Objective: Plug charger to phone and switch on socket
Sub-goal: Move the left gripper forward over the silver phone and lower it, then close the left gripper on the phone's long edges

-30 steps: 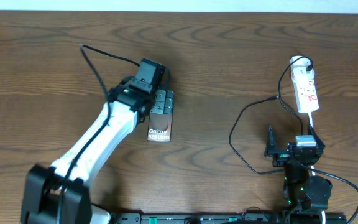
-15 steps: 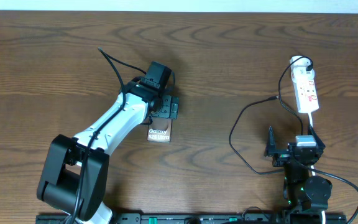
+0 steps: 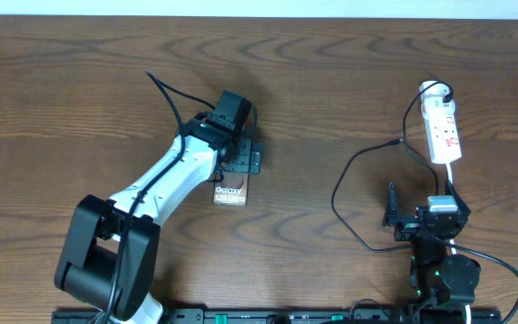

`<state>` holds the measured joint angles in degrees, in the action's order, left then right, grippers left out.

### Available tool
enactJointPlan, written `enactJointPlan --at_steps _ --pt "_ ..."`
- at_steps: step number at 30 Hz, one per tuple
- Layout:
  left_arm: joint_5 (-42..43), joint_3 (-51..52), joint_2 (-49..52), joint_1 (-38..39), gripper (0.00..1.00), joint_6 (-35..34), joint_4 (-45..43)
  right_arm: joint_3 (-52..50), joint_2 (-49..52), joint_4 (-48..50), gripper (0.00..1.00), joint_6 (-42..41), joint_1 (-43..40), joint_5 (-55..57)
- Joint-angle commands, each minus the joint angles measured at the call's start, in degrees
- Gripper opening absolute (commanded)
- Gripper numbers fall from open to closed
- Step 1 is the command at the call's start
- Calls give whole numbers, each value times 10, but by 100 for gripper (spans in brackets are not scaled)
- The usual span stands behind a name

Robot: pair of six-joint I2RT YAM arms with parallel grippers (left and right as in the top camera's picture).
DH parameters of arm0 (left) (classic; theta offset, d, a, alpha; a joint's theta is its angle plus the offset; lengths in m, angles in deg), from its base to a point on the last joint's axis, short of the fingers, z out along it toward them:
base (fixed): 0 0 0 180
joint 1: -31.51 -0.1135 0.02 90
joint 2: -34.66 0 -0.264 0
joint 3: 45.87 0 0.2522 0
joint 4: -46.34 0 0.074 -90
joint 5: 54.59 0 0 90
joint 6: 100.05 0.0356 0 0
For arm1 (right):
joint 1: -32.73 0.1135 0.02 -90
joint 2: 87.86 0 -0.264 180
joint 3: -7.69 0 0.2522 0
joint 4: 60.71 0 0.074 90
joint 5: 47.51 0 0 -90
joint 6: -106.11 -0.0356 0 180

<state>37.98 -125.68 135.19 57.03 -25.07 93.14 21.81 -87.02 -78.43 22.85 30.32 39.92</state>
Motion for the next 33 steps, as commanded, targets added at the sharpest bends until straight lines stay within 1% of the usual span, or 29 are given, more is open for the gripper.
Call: enactJointPlan --at_steps 1,9,14,25,33 --pt "-6 -10 18 7 98 -3 1 0 -5 -3 99 6 2 3" --pt "-7 -10 22 7 98 -3 -10 0 -5 -3 99 6 2 3" --pt "-37 -8 22 7 98 -5 -10 0 -5 -3 99 6 2 3" --pt "-45 -5 24 7 98 -5 -31 0 -5 -3 99 6 2 3" --pt "-52 -5 66 7 98 -9 -40 0 -5 -3 99 6 2 3"
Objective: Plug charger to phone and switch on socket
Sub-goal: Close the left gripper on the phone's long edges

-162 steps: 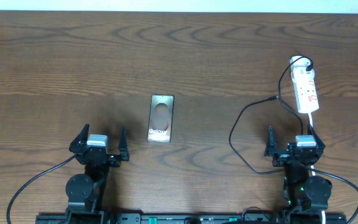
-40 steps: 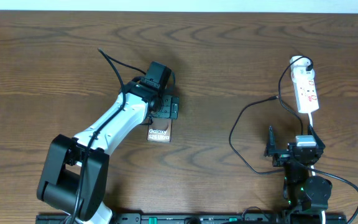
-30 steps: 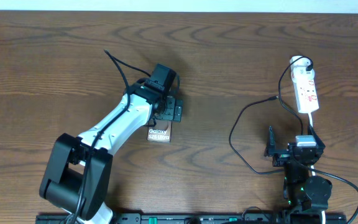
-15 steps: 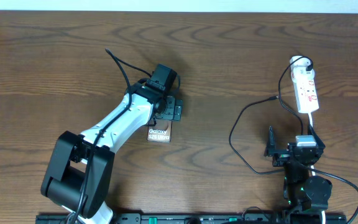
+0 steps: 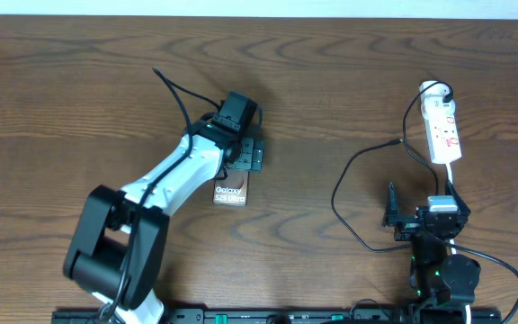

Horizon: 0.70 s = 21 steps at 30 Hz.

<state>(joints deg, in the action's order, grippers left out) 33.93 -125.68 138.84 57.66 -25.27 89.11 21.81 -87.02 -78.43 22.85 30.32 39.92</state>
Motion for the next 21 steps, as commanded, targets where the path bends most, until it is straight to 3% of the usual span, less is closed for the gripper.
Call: enactJointPlan --at_steps 1,21 --pt "-11 -5 35 1 98 -11 0 0 -5 -3 99 6 2 3" --pt "14 -4 51 32 98 -16 40 0 -5 -3 99 6 2 3"
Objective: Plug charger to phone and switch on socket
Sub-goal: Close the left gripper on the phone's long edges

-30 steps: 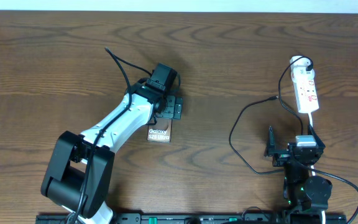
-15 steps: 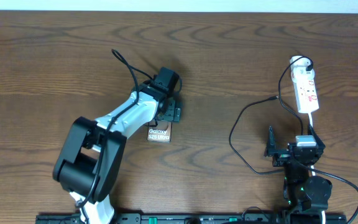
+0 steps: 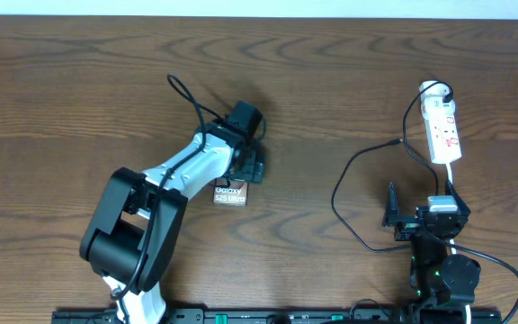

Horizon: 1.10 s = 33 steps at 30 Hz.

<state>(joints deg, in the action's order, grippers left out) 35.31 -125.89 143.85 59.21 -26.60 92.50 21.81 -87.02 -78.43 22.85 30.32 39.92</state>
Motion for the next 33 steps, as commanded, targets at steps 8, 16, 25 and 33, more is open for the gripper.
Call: enactJointPlan --at_steps 8,16,25,33 --pt "-10 3 1 21 98 -3 5 0 -5 -3 99 6 2 3" --pt "-10 8 1 21 99 -18 -4 0 -5 -3 99 6 2 3" --pt "-25 13 1 21 99 -46 -3 0 -5 -3 99 6 2 3" --pt "-25 13 1 21 99 -45 -3 0 -5 -3 99 6 2 3"
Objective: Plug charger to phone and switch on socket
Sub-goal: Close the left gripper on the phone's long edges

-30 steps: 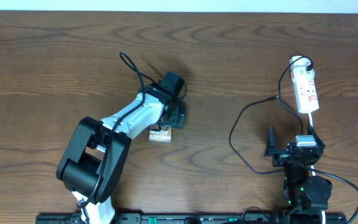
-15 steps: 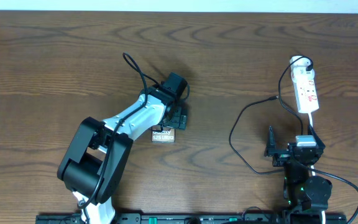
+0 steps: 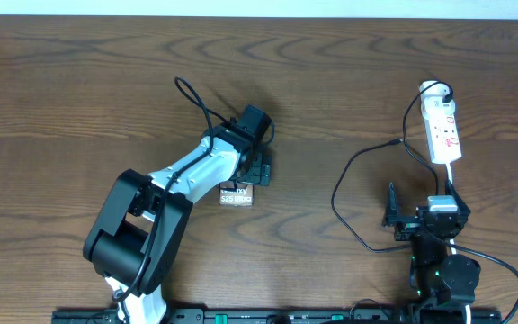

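Note:
The phone (image 3: 237, 195), a dark slab labelled Galaxy S25 Ultra, lies left of the table's middle. Its upper part is hidden under my left gripper (image 3: 256, 170), which sits on it and appears shut on its top end. A white power strip (image 3: 443, 131) lies at the far right with a white plug (image 3: 433, 90) in its top end. The black charger cable (image 3: 335, 200) loops from there across the table, and its free end (image 3: 394, 142) lies left of the strip. My right gripper (image 3: 390, 207) rests near the front edge beside the cable loop, fingers together and holding nothing.
The left arm (image 3: 178, 175) stretches diagonally from its base at the front left. The right arm's base (image 3: 441, 270) stands at the front right, with cable running past it. Bare wooden table (image 3: 79, 90) lies all around.
My left gripper has shifted slightly to the right, and the phone has moved a little right with it. The right arm, cable and power strip are unchanged.
My left gripper was on the phone's top end from the oldest moment on. Across the moments the arm's base link swung rightward and the gripper crept right and toward the front. The phone stayed put at first and now sits slightly further right. The right arm never moved.

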`<state>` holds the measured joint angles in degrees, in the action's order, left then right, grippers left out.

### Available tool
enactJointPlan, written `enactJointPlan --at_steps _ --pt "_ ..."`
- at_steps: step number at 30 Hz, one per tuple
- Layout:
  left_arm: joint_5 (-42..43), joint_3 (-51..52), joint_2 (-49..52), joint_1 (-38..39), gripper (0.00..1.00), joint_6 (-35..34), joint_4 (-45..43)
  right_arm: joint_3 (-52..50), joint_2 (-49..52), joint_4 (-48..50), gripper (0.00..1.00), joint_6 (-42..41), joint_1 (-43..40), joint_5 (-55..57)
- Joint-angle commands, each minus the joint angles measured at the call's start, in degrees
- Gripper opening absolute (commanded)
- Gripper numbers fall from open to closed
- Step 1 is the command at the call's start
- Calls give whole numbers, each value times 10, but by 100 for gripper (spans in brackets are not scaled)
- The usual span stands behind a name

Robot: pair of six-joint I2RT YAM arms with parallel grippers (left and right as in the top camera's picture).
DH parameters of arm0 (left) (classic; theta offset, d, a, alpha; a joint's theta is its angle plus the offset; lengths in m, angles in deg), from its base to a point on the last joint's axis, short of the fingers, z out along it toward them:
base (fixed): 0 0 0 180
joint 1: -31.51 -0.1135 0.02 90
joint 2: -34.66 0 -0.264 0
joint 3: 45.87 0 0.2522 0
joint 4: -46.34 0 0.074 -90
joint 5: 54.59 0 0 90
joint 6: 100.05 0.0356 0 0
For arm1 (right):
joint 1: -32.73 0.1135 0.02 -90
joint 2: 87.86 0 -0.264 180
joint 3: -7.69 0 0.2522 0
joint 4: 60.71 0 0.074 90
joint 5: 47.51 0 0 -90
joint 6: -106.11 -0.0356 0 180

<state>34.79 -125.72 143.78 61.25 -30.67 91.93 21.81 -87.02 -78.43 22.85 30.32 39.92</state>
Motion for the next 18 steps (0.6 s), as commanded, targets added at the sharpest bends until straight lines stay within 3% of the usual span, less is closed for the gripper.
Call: enactJointPlan --at_steps 1,18 --pt "-20 11 2 1 97 -5 3 0 -5 -3 99 6 2 3" --pt "-20 11 2 1 77 0 3 0 -5 -3 99 6 2 3"
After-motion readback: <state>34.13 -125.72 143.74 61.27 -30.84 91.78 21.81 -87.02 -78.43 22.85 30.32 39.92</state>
